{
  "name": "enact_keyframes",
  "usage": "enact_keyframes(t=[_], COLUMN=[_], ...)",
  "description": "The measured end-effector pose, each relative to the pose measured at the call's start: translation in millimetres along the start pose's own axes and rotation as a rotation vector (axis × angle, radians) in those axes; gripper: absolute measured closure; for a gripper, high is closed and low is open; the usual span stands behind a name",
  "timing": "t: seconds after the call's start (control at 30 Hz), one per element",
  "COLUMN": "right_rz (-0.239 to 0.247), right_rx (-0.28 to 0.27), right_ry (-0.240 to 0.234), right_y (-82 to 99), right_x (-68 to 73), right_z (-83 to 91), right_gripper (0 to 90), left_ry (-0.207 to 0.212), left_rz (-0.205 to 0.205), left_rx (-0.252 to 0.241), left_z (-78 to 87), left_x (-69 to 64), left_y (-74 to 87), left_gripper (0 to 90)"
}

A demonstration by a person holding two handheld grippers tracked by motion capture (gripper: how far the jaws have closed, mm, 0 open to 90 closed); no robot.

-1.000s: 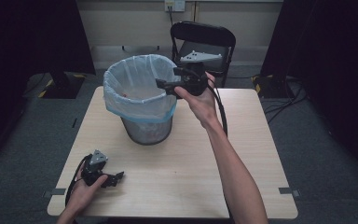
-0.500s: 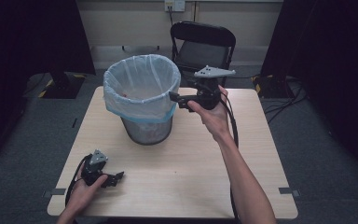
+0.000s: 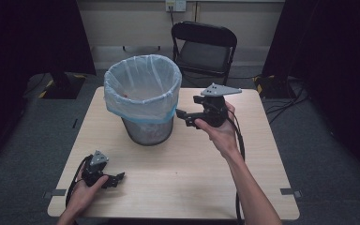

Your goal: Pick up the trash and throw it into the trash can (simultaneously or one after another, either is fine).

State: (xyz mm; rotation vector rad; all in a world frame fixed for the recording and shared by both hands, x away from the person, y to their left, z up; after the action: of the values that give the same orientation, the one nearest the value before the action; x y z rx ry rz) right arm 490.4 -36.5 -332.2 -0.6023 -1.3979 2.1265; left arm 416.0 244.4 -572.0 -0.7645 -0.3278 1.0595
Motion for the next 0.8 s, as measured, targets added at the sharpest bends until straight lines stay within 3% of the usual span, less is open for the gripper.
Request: enact_keyframes(t=[0.3, 0.8], right_rz=[-0.034, -0.132], right_rx=[0.030, 0.084], right_ry=[0.039, 0.129], right_y=[36.8, 105.3], right_x=[-7.9, -30.1], right_z=[14.7, 39.1], right_gripper=[16.7, 17.3], left_ry=[-0.003, 0.003], left_rz=[0.000, 0.001], left_rx=[0.000, -0.002], left_z=[0.0, -0.1], left_x=[0.1, -0.2], left_y=[0.0, -0.1], left_gripper=[0.7, 0.7])
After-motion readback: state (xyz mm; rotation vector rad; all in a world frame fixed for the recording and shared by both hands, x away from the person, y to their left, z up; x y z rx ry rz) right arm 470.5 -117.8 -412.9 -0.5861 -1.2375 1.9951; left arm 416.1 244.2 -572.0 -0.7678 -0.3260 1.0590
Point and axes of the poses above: each handheld gripper's, and its own axes: z roughly backward along the jaws, y roughly out of its underside, x roughly to its left, the point moved 10 cm from there along -z, roughly forward along the jaws, and after that the axes turned 9 degrees about z, right-handed, at the moved point
